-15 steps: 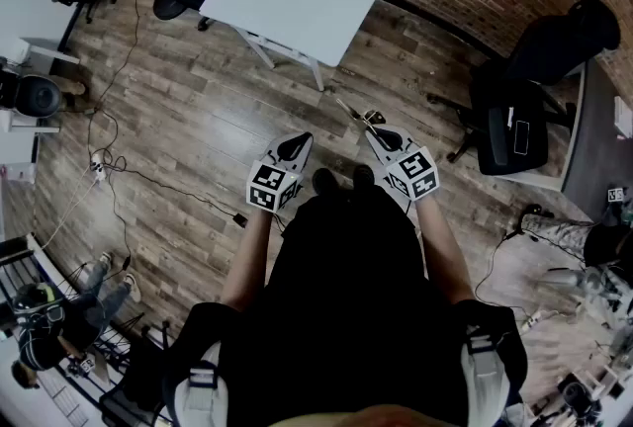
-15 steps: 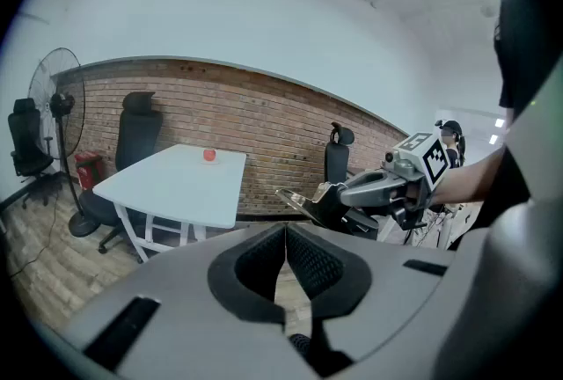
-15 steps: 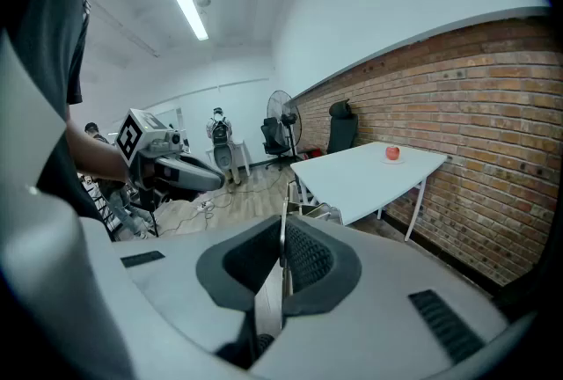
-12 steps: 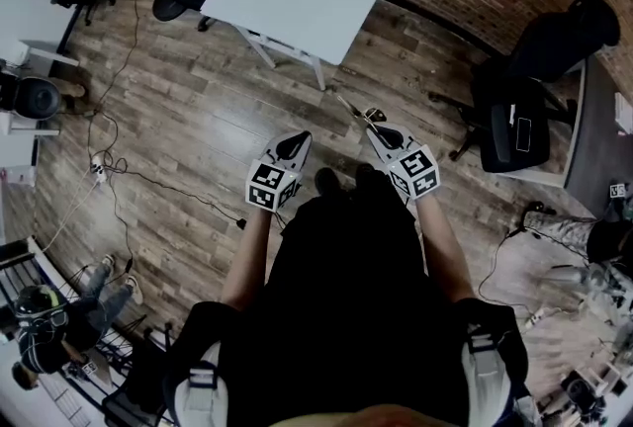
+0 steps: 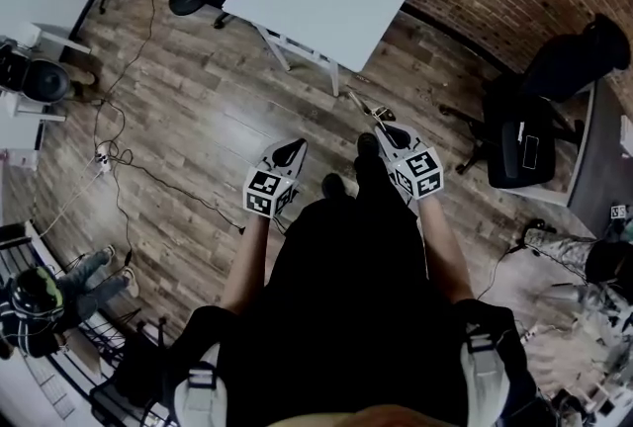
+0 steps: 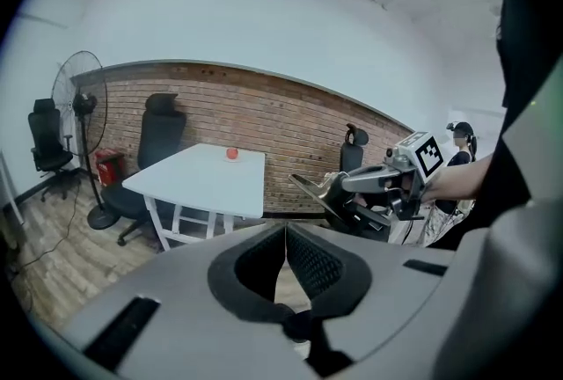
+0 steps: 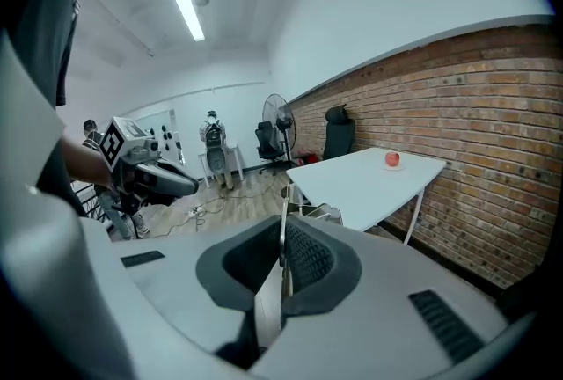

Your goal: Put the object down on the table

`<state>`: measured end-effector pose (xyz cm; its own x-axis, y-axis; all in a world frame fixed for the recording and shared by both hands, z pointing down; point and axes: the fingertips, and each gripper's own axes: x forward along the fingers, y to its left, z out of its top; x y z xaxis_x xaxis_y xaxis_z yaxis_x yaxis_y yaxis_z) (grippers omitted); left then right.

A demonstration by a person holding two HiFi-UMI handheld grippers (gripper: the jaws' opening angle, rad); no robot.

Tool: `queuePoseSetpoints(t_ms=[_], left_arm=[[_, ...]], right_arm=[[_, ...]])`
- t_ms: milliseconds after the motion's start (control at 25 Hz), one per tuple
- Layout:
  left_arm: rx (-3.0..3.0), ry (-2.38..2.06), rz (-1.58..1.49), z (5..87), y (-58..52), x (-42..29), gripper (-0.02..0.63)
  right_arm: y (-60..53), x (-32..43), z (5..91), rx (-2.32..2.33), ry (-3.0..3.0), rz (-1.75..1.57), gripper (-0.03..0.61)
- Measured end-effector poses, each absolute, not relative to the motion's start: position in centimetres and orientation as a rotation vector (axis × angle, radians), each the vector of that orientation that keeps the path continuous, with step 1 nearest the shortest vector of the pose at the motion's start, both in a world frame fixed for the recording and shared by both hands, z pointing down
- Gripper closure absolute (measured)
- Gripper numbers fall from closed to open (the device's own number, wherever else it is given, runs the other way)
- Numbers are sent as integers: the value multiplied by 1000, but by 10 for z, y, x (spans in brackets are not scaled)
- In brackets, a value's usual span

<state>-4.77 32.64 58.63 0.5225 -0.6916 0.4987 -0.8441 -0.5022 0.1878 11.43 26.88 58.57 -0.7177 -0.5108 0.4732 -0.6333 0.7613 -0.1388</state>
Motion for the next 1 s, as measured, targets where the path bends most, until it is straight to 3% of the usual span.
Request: queuePoseSetpoints(t_ms=[1000], left_arm=[[2319, -1345, 495, 581, 241, -28, 592]], right_arm=[[174, 116, 592, 733, -2552, 386, 572]])
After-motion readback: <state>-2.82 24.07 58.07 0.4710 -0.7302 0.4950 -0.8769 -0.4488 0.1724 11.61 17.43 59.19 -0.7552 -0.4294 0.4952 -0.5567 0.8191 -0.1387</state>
